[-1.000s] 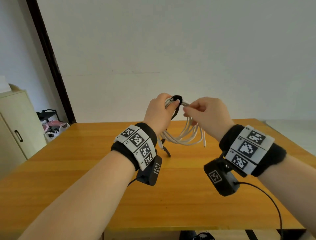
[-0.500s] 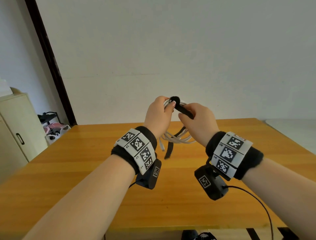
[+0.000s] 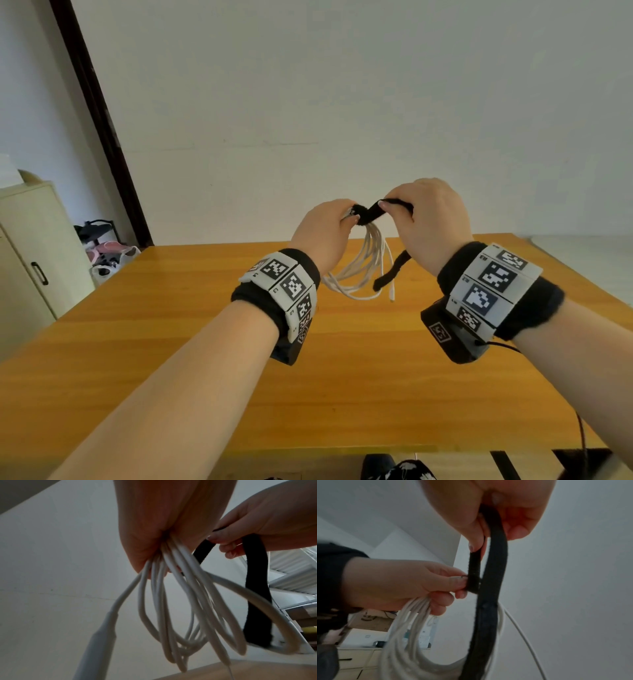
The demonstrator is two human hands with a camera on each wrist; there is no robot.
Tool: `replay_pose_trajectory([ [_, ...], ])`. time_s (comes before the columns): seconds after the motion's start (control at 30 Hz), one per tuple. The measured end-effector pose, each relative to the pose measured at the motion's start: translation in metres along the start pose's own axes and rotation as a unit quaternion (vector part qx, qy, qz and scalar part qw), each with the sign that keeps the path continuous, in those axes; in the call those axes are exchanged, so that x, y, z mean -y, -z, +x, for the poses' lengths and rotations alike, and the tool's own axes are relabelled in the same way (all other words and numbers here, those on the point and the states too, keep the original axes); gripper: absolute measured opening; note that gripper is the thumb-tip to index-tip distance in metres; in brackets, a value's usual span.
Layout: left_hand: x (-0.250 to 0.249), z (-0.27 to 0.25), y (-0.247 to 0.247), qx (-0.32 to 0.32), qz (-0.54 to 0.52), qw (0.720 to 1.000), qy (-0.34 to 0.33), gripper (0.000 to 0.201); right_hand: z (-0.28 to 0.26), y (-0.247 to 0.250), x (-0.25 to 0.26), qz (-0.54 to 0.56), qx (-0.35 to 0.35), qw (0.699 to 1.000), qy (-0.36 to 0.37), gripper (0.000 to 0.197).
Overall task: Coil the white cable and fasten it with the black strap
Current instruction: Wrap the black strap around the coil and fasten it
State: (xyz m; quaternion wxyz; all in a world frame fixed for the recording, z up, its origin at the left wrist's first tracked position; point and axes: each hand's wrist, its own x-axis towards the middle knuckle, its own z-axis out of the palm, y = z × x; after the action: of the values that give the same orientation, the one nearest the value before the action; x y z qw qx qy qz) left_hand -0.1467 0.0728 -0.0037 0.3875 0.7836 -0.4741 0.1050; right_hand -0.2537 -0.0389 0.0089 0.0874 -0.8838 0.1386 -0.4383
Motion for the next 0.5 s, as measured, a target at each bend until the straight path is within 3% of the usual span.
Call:
replay_pose_trajectory([
  [0.23,-0.009,-0.008,0.003,0.042,-0.031,0.998,-0.038,0.029,0.017,-0.006,-0.015,0.008,0.028,0.999,-0.019,0.023],
  [0.5,-0.010,-0.007,0.012,-0.022,-0.055,0.997,-0.045,0.033,0.025,0.000,-0.005,0.157,0.094,0.982,-0.044,0.018],
])
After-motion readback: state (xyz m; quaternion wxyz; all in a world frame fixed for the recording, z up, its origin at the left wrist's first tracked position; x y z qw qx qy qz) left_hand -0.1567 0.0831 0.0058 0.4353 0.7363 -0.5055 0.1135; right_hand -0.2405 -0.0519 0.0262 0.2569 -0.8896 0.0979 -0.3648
